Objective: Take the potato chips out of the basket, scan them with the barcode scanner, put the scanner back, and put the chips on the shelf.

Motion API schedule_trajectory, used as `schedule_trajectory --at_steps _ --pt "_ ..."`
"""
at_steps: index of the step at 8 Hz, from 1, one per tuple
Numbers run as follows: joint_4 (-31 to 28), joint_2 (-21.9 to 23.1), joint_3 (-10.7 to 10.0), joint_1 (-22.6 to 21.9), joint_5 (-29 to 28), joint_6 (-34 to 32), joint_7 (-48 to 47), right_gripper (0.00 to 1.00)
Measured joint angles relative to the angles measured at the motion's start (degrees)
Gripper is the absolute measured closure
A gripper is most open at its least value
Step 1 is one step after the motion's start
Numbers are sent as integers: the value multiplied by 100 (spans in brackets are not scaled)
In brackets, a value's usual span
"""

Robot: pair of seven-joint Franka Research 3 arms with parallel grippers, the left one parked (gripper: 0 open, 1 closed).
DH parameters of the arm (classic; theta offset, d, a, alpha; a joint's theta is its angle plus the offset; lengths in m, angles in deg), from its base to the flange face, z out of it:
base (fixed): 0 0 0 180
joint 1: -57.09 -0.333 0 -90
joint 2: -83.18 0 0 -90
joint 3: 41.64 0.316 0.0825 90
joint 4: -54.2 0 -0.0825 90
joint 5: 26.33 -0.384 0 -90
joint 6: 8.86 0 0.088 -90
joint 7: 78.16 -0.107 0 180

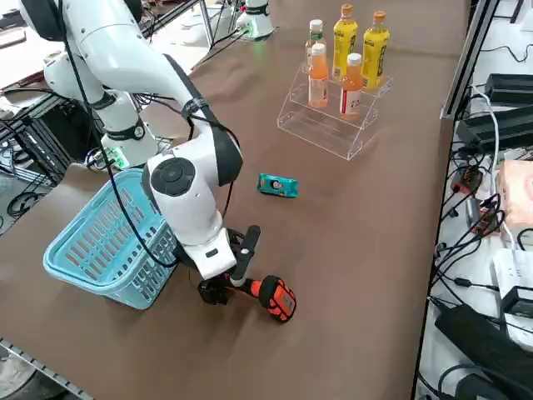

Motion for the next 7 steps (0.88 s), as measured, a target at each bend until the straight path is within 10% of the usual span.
schedule_trajectory --at_steps 3,7 --pt "4 -45 16 4 -1 0 6 36" --pt "12 -66 19 10 -2 3 35 52"
